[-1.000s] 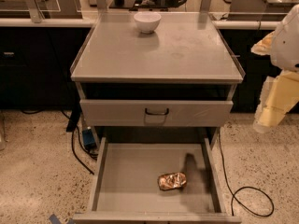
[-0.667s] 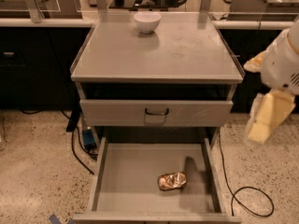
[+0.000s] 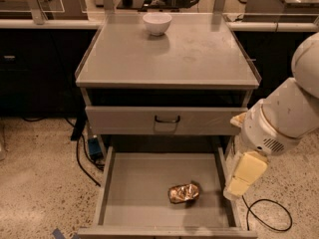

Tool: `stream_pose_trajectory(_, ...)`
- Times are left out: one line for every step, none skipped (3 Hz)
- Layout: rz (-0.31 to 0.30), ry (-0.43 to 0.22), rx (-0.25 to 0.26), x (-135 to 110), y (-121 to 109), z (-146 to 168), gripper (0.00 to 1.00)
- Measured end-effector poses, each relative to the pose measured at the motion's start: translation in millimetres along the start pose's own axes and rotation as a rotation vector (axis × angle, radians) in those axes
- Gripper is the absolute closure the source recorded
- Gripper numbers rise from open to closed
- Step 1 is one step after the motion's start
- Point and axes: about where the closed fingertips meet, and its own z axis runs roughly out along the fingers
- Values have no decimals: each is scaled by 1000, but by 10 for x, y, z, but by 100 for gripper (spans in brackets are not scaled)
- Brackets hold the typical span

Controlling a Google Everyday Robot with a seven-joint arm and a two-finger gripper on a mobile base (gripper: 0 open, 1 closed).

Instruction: Pick orange can from middle drawer and place on counter

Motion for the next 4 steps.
stream_pose_trajectory(0, 0, 0, 0, 0, 0, 0)
stream_pose_trajectory(6, -56, 28, 32, 29, 68, 0)
stream_pose_trajectory(43, -103, 20, 78, 97, 592, 0)
stream_pose_trajectory(97, -153, -32, 62, 260, 1573, 0)
